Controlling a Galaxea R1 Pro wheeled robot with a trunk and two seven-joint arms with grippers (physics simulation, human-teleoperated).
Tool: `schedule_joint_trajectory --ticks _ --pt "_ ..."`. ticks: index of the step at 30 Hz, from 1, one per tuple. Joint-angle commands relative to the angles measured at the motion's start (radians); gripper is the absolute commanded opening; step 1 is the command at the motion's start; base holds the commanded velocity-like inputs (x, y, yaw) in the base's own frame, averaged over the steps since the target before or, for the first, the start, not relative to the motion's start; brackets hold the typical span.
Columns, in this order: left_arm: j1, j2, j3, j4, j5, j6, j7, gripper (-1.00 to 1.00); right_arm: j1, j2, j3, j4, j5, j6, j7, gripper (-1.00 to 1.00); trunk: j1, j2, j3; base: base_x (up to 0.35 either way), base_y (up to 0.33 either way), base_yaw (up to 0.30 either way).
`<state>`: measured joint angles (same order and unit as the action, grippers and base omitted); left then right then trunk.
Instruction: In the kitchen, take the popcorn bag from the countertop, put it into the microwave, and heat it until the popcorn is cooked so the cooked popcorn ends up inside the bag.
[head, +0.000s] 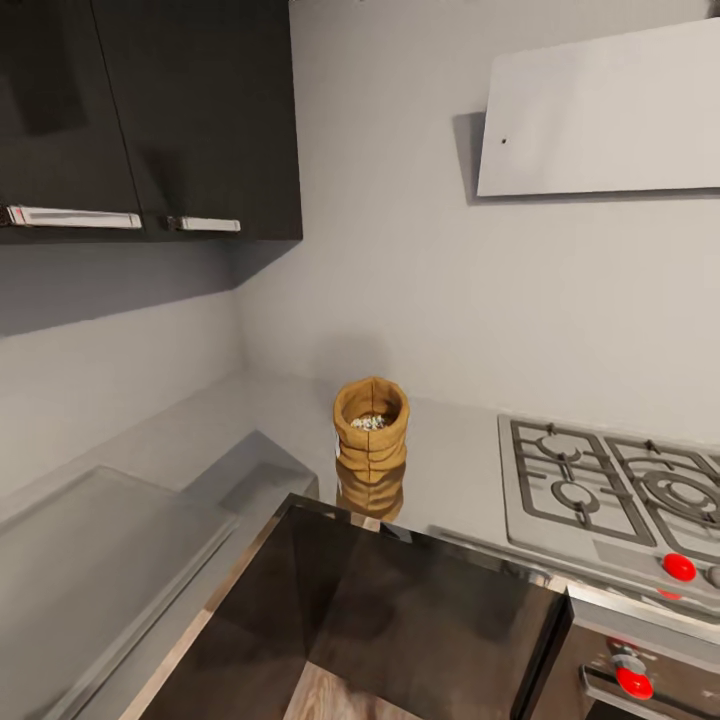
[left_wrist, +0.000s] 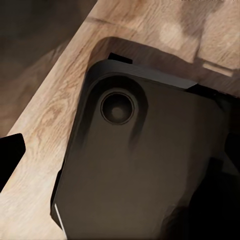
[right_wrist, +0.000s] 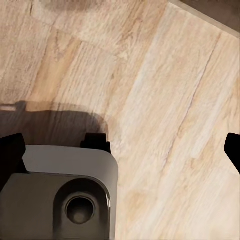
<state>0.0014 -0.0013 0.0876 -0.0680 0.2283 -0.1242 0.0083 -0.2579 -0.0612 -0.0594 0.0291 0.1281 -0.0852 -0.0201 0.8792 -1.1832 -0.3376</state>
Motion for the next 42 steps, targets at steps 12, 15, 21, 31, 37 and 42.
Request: schedule_joint_trajectory --ticks 12,15,21,31,37,42 --pt "0.0 -0.002 0.008 -0.001 -0.001 -0.001 0.0 1.0 -0.001 0.01 -0.008 0.002 0.016 -0.009 0.0 1.0 0.0 -0.001 -0.001 0.0 0.0 0.0" --pt "0.0 -0.002 0.007 -0.001 -0.001 0.0 0.001 1.0 -0.001 0.012 -0.008 0.002 0.014 -0.005 -0.001 1.0 0.0 -0.001 -0.001 0.0 0.0 0.0" --pt "0.0 -0.003 0.007 -0.001 -0.002 -0.002 0.001 1.0 -0.001 0.005 -0.007 -0.004 0.016 -0.003 0.002 1.0 0.0 -0.001 -0.001 0.0 0.0 0.0" --pt "0.0 -0.003 0.006 -0.001 -0.003 -0.002 0.0 1.0 -0.001 0.037 0.051 -0.447 0.056 0.241 0.017 1.0 0.0 -0.001 -0.001 0.0 0.0 0.0" --pt "0.0 -0.003 0.006 -0.001 -0.003 -0.002 0.0 1.0 -0.001 0.041 0.127 -0.852 0.055 0.536 0.065 1.0 0.0 -0.001 -0.001 0.0 0.0 0.0" --pt "0.0 -0.003 0.006 -0.001 -0.004 -0.002 -0.001 1.0 -0.001 0.044 0.139 -1.275 0.051 0.887 0.156 1.0 0.0 -0.001 -0.001 0.0 0.0 0.0"
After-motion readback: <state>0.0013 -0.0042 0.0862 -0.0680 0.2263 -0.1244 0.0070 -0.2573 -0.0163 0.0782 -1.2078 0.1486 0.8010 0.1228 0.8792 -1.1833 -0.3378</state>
